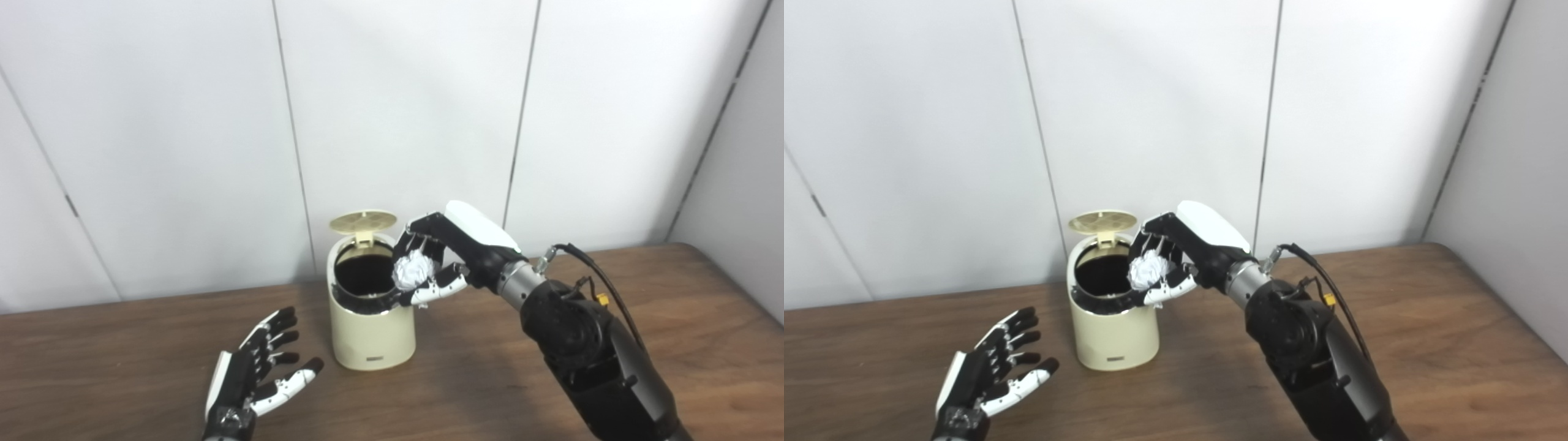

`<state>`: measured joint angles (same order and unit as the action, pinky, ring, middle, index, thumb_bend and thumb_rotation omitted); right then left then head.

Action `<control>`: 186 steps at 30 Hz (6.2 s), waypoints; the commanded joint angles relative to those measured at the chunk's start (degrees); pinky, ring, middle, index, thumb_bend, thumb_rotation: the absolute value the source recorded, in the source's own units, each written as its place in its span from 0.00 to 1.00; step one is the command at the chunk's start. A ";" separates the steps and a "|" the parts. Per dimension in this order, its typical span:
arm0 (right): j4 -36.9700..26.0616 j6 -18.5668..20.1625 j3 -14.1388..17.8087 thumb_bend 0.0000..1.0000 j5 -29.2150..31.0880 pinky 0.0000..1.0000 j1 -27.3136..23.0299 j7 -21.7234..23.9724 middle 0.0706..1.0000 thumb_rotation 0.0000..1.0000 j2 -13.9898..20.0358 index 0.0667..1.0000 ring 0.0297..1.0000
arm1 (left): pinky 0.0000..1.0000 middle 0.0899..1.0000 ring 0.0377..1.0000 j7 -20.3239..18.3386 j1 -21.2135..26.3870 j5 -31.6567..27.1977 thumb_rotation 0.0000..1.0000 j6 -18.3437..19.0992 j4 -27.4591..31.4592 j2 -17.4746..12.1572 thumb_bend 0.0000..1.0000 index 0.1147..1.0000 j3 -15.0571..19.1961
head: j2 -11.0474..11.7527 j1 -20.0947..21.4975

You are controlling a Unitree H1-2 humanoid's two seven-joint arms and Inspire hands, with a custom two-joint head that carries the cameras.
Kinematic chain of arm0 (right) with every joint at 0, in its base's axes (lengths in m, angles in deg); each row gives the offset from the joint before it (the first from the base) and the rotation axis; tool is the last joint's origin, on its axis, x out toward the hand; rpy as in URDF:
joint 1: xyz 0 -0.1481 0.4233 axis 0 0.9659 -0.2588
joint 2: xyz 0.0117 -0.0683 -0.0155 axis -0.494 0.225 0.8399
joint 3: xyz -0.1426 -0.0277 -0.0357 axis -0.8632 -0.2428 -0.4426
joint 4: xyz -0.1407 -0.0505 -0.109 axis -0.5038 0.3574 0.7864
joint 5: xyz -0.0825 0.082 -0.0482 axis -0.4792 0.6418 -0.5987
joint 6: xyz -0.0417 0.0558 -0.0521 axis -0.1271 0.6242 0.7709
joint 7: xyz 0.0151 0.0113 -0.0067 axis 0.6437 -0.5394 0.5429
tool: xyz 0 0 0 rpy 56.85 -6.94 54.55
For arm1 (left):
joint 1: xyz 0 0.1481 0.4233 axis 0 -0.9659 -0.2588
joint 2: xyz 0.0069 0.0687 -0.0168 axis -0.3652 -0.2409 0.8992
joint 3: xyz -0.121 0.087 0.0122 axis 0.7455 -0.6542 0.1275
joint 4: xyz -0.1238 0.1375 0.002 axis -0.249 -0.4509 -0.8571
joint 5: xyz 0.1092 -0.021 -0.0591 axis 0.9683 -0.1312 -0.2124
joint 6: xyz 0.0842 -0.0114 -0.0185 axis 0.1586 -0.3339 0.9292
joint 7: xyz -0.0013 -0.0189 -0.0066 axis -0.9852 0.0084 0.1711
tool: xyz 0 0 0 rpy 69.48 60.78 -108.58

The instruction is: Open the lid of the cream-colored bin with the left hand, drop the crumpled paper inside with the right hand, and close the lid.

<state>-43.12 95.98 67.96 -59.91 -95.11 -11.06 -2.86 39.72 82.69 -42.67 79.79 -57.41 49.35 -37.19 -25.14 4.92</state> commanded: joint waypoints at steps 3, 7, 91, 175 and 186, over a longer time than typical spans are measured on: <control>0.98 -1.17 0.54 0.52 -0.30 0.39 -4.12 -1.34 0.44 0.00 -0.52 0.47 0.40 | 0.69 0.84 0.81 0.47 1.58 -0.07 0.09 -1.40 1.22 0.31 0.67 0.87 -0.02 | -0.06 -0.30; 3.21 -2.85 0.47 0.52 -0.27 0.38 -4.46 -2.99 0.44 0.00 -1.37 0.47 0.40 | 0.70 0.84 0.81 0.59 1.56 0.11 0.10 -1.51 1.26 0.50 0.68 0.86 -0.08 | -0.12 -0.77; 17.97 -11.34 -1.38 0.86 -3.34 0.53 -2.74 -20.11 0.86 0.10 -8.74 0.70 0.67 | 0.68 0.84 0.81 0.90 0.53 1.88 0.06 -1.00 2.02 1.50 0.69 0.84 -1.44 | -1.16 -3.29; 15.26 -22.02 -4.83 0.76 -6.83 0.58 -4.57 -17.30 0.80 0.00 -5.14 0.64 0.73 | 0.68 0.83 0.77 -0.49 0.75 1.58 0.08 -1.17 0.93 1.54 0.69 0.84 -2.79 | -1.64 -4.45; 9.50 -22.15 1.31 0.75 -4.56 0.46 1.03 -20.28 0.77 0.00 -5.84 0.62 0.62 | 0.66 0.83 0.77 -0.87 0.91 1.13 0.08 -1.96 0.27 1.32 0.69 0.84 -2.75 | -1.65 -4.31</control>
<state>-31.17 75.40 68.32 -65.14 -92.65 -29.40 -8.87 39.05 81.67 -40.94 79.79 -57.59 50.86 -39.92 -26.72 0.53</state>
